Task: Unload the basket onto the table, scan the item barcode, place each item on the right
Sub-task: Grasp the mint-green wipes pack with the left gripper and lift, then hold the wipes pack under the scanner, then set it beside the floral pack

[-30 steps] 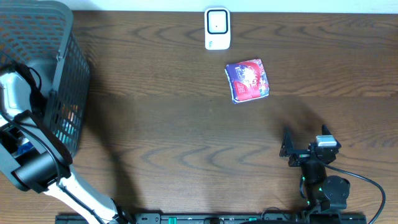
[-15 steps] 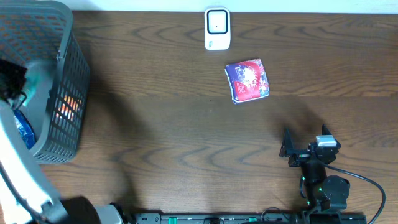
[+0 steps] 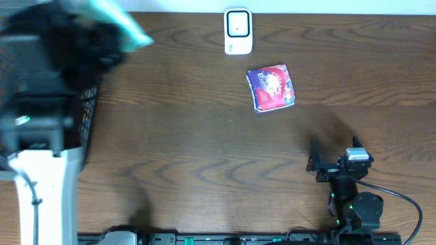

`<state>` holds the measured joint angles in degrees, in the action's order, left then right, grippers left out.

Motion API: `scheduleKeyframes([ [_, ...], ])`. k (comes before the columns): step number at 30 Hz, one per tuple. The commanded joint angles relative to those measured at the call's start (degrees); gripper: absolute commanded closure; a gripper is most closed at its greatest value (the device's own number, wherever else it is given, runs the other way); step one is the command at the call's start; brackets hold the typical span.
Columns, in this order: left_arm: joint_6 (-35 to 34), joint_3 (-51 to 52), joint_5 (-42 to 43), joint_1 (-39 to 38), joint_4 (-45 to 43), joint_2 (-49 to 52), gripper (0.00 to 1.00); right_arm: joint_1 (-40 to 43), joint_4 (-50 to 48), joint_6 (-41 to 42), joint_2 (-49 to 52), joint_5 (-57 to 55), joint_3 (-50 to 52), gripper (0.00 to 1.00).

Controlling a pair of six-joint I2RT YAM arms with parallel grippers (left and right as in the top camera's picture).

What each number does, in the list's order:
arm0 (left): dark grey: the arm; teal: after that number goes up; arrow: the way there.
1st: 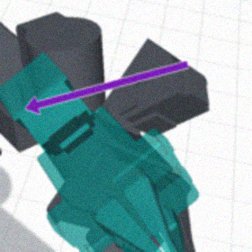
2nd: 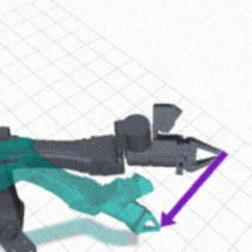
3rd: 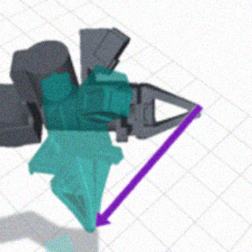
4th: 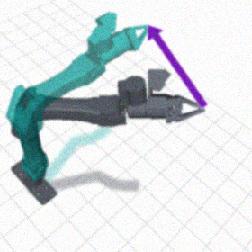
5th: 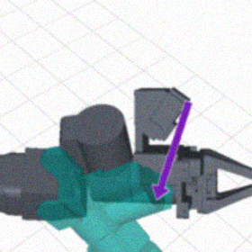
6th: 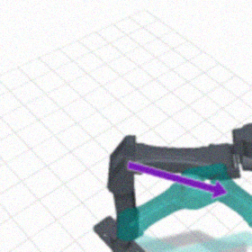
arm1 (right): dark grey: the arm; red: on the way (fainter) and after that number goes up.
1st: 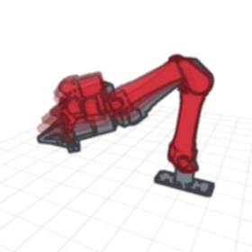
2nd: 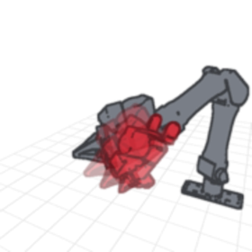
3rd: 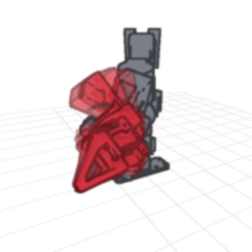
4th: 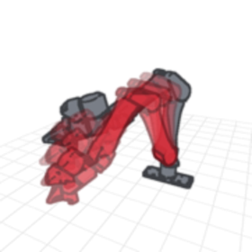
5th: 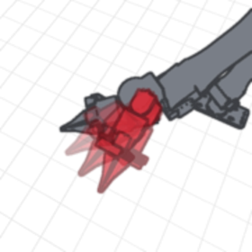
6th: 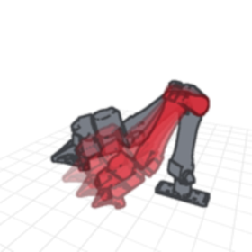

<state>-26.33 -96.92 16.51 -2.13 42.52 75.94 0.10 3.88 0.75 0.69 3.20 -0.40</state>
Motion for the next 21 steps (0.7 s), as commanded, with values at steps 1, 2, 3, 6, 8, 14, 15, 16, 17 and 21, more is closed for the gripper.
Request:
scheduleKeyframes([
  [1, 9.18, -0.81, -5.07, -11.13, 0.15, 5.03, 0.93, 0.35, 0.22, -0.61, -0.37, 0.15, 0.09, 0.01],
  [2, 9.94, -0.81, -6.14, -13.44, 0.35, 6.75, 0.93, 0.35, 0.22, -0.61, -0.35, 0.15, 0.09, 0.01],
  [3, 10.25, -0.81, -6.82, -15.28, 0.59, 8.41, 0.93, 0.35, 0.22, -0.61, -0.35, 0.15, 0.09, 0.01],
  [6, 10.23, -0.81, -7.17, -21.42, 0.72, 16.94, 0.93, 0.35, 0.22, -0.61, -0.35, 0.15, 0.09, 0.01],
  [8, 10.19, -0.81, -7.15, -23.85, 0.63, 22.64, 0.93, 0.35, 0.22, -0.61, -0.37, 0.15, 0.09, 0.01],
  [14, 5.55, -0.81, -7.15, -27.89, 0.57, 37.18, 0.93, 0.35, 0.22, -0.61, -0.35, 0.15, 0.09, 0.01],
  [15, 2.19, -0.81, -7.15, -28.52, 0.11, 40.30, 0.93, 0.35, 0.22, -0.61, -0.35, 0.15, 0.09, 0.01],
  [16, 0.63, -0.81, -7.15, -28.72, -0.26, 41.57, 0.93, 0.35, 0.22, -0.61, -0.35, 0.15, 0.09, 0.01],
  [17, -1.01, -0.81, -7.13, -28.92, -0.81, 42.82, 0.93, 0.35, 0.22, -0.61, -0.37, 0.15, 0.09, 0.01],
  [21, -5.53, -0.81, -7.13, -29.62, -4.87, 46.99, 0.92, 0.35, 0.22, -0.61, -0.35, 0.15, 0.09, 0.01],
])
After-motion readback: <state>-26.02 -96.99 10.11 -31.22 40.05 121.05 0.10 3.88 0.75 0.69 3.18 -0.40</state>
